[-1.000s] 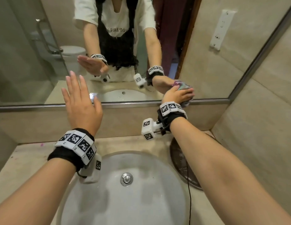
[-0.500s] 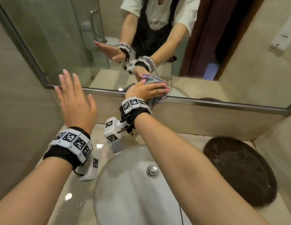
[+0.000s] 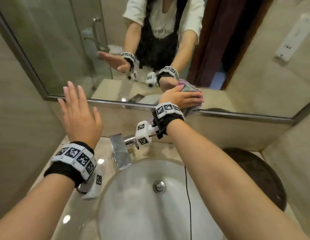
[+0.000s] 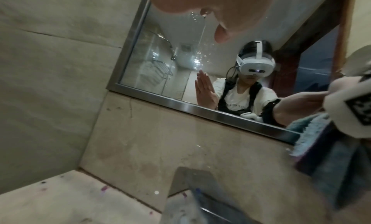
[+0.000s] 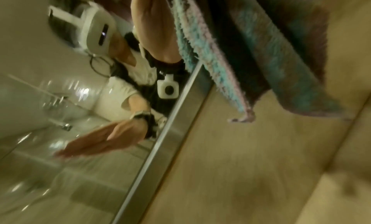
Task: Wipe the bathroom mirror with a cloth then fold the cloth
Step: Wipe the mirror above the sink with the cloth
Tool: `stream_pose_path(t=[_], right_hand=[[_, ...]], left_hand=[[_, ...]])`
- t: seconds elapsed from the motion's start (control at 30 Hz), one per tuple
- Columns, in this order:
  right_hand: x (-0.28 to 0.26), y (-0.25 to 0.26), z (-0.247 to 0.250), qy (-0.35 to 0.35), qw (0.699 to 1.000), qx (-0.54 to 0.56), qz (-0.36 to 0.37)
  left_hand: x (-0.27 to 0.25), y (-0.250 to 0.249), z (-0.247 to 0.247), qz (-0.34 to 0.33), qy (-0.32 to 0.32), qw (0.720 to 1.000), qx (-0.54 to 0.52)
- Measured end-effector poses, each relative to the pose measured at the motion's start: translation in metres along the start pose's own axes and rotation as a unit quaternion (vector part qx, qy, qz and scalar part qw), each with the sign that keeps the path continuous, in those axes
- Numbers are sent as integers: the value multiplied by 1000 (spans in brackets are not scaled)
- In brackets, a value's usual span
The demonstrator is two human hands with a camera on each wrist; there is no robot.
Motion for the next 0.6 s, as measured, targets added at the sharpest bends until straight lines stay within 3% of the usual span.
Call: stream_pose_path(t=[0.1, 0.2, 0.3, 0.33, 0.4, 0.5, 0.53, 0.6], right_hand=[[65, 16, 44, -180, 982, -41, 30], [133, 22, 73, -231, 972, -32, 23], [181, 17, 109, -253, 965, -36, -56], [194, 13, 115, -219, 971, -38, -83], [219, 1, 109, -70, 991, -51, -105], [236, -16, 109, 91, 992, -6, -83], [242, -20, 111, 117, 990, 2, -77], [253, -30, 124, 81, 989, 8, -121]], left_hand=[[2, -26, -16, -12, 18, 1000, -16], [5, -53, -29, -27, 35, 999, -30], [8, -76, -40, -48, 37, 997, -46], [9, -84, -43, -57, 39, 996, -49], [12, -98, -47, -74, 44, 995, -54], [16, -116, -51, -100, 45, 992, -59], [16, -121, -53, -108, 47, 991, -61], [16, -129, -59, -120, 50, 989, -67]])
Point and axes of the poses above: each hand's wrist, its own x-axis towards the middle knuckle, its own z-axis out of the back of the hand, y = z × x, the point moved 6 cm from there along x, towards the middle knuckle, and after that the axes turned 15 degrees about -x, right-handed, at the moved point
